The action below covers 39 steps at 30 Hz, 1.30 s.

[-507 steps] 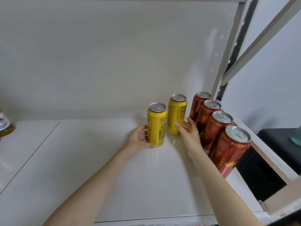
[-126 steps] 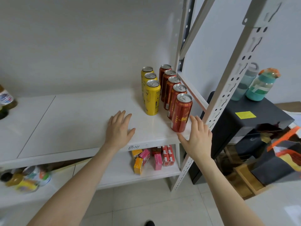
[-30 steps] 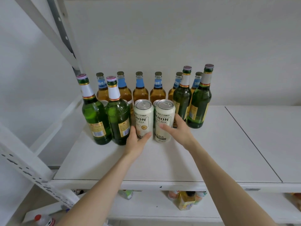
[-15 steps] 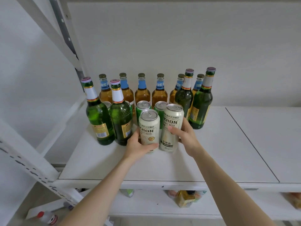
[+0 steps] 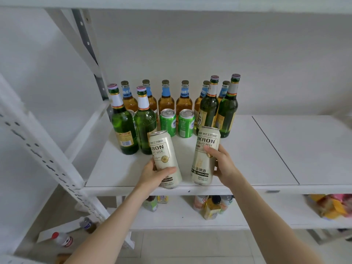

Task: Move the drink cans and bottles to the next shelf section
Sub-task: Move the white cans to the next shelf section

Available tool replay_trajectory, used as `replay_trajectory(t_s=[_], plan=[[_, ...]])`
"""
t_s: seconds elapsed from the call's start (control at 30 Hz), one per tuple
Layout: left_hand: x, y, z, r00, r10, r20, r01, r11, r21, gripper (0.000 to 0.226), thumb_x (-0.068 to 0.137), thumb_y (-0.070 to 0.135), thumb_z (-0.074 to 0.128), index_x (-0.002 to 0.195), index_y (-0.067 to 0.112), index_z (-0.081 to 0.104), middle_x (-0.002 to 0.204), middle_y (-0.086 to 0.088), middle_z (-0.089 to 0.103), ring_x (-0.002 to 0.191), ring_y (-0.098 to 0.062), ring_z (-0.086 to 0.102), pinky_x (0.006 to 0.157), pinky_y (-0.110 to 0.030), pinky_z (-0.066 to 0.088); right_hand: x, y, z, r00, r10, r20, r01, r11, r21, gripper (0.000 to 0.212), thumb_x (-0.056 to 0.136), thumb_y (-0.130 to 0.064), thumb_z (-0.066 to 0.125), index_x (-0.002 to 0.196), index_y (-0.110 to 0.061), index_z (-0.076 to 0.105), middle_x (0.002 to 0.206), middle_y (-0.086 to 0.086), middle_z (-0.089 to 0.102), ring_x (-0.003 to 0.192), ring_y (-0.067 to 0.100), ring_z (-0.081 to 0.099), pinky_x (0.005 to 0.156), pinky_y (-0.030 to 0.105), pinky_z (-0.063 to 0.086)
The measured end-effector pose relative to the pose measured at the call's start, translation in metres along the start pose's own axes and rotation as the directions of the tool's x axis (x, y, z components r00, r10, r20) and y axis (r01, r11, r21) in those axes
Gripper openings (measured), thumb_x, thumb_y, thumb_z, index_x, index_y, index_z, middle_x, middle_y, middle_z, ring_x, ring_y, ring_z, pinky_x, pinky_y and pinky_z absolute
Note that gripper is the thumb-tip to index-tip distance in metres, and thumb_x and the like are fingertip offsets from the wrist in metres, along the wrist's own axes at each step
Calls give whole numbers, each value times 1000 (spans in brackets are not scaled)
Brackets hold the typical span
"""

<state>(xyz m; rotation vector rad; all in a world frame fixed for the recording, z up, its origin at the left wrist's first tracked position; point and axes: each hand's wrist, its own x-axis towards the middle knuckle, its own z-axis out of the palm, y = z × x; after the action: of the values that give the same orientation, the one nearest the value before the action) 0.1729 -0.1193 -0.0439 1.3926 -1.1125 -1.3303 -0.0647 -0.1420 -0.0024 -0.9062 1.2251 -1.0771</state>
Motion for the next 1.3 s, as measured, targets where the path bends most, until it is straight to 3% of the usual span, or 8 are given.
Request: replay_trajectory(t_s=[0.23, 0.33, 0.5, 0.63, 0.83, 0.97, 1.17, 1.3], plan=[[-45, 8, -12, 999, 12, 49, -12, 1000, -7, 55, 60, 39, 83, 111, 34, 62, 97, 16, 75, 86, -3, 72, 64, -21, 56, -45, -5, 9, 1000, -11, -23, 11, 1000, 11, 50, 67, -46, 76, 113, -31, 64, 106, -2, 74, 103, 24, 68, 89, 51, 54], [-58, 12, -13, 998, 45, 52, -46, 999, 13, 52, 63, 39, 83, 110, 33, 61, 94, 19, 75, 83, 0, 71, 57, -13, 53, -63, -6, 9, 999, -19, -50, 20, 1000, 9, 45, 73, -42, 77, 114, -30, 63, 108, 0, 73, 104, 25, 68, 87, 51, 54], [-73, 18, -5, 995, 47, 83, -50, 998, 29, 41, 76, 28, 82, 110, 33, 61, 94, 14, 75, 82, -1, 72, 58, -14, 54, -90, -7, -3, 995, -14, -99, 14, 1000, -3, 37, 84, -39, 72, 117, -28, 61, 112, 4, 70, 105, 28, 66, 93, 57, 52], [-81, 28, 14, 992, 60, 115, -66, 997, 49, 56, 56, 46, 82, 107, 36, 62, 94, 16, 75, 86, -1, 71, 66, -20, 53, -106, -11, -22, 990, -2, -138, 3, 1000, 11, 37, 86, -37, 71, 119, -26, 60, 115, 6, 67, 106, 29, 64, 96, 58, 50], [-90, 36, 63, 978, 98, 183, -117, 989, 93, 58, 51, 51, 81, 105, 40, 63, 99, 18, 74, 92, -2, 70, 72, -23, 55, -121, -19, -66, 988, -7, -152, 11, 1000, 25, 36, 86, -34, 72, 119, -24, 61, 113, 7, 67, 105, 29, 65, 83, 53, 57], [-99, 41, 107, 973, 117, 197, -142, 982, 122, 56, 53, 52, 81, 105, 42, 63, 100, 20, 74, 93, -1, 69, 74, -24, 54, -130, -26, -108, 989, -24, -146, 23, 1000, -7, 35, 85, -35, 72, 117, -25, 61, 114, 5, 68, 107, 28, 64, 93, 59, 52], [-117, 43, 183, 976, 135, 171, -156, 981, 119, 58, 51, 52, 82, 105, 39, 65, 101, 16, 75, 97, -6, 70, 83, -31, 56, -145, -42, -182, 990, -30, -137, 26, 999, -33, 34, 85, -35, 73, 115, -25, 63, 109, 4, 69, 103, 28, 66, 84, 51, 56], [-127, 46, 237, 976, 136, 168, -158, 979, 125, 53, 51, 52, 82, 100, 43, 64, 98, 20, 74, 94, -2, 70, 78, -27, 55, -156, -53, -236, 990, -41, -135, 34, 998, -52, 32, 84, -35, 74, 112, -24, 65, 108, 4, 70, 104, 27, 67, 91, 55, 54]])
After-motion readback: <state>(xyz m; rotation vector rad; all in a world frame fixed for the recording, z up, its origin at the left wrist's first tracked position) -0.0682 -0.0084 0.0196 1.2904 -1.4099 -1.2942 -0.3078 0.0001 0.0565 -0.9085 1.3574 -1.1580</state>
